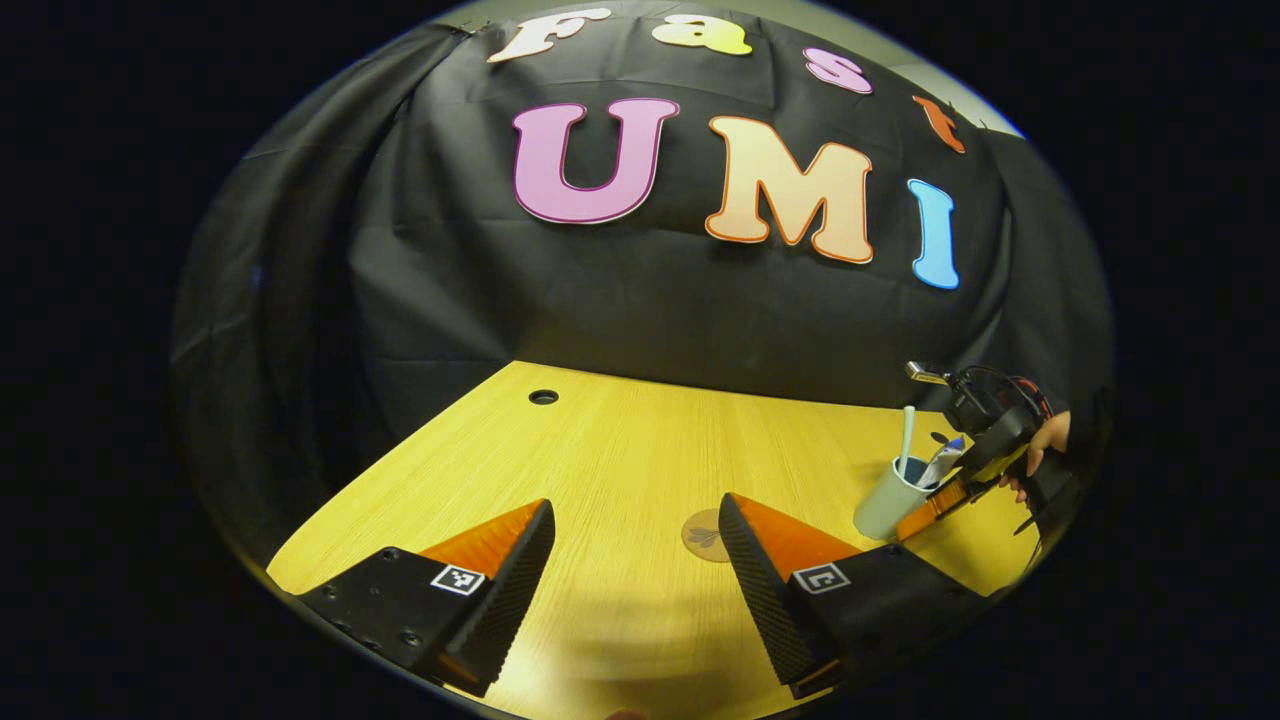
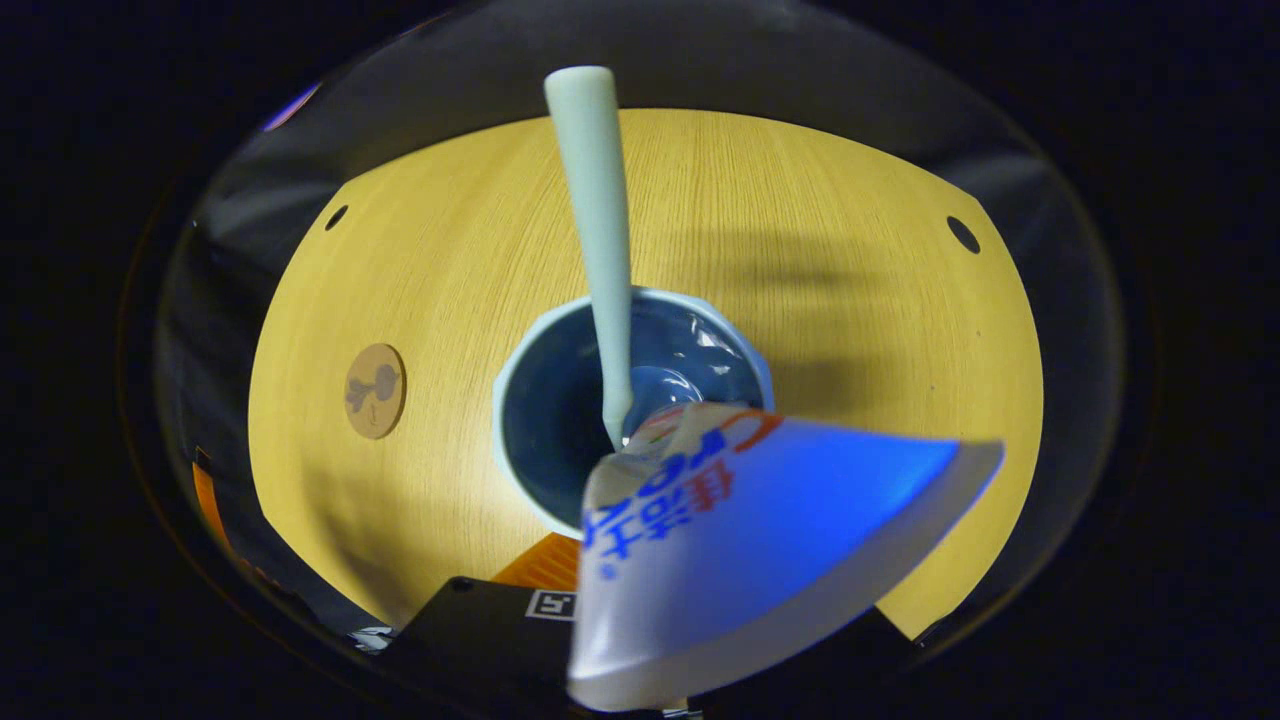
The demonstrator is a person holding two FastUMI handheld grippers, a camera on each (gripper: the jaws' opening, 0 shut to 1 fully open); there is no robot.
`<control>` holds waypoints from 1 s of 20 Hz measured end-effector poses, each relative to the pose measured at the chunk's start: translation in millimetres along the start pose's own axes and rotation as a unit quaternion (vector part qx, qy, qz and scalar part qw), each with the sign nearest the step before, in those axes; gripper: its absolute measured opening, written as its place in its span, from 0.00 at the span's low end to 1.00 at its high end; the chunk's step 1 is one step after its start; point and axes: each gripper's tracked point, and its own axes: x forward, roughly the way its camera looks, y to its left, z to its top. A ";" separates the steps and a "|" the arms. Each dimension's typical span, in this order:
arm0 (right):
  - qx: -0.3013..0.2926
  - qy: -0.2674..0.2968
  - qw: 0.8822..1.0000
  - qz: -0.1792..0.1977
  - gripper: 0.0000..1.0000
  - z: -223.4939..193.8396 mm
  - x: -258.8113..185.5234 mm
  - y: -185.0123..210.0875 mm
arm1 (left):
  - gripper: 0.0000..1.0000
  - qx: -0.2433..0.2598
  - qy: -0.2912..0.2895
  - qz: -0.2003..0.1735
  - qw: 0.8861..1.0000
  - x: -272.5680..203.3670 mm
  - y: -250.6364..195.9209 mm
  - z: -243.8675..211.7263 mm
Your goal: Put the toothbrush and toothpaste on the desktop into the cup, then pick up the cup and place it on the coaster on the desktop.
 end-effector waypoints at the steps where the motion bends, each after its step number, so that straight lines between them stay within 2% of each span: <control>1: -0.004 -0.004 1.000 -0.002 0.26 1.4 -0.2 2.5 | 0.95 0.000 0.000 -0.001 1.000 1.4 1.9 0.3; 9: -0.005 -0.028 0.998 0.048 0.26 6.8 -11.3 51.4 | 0.95 0.002 0.003 -0.007 1.000 9.9 13.5 -0.5; 20: -0.039 -0.041 0.996 0.075 0.26 23.0 -15.1 131.4 | 0.95 -0.003 0.006 0.006 1.000 6.2 54.6 -4.2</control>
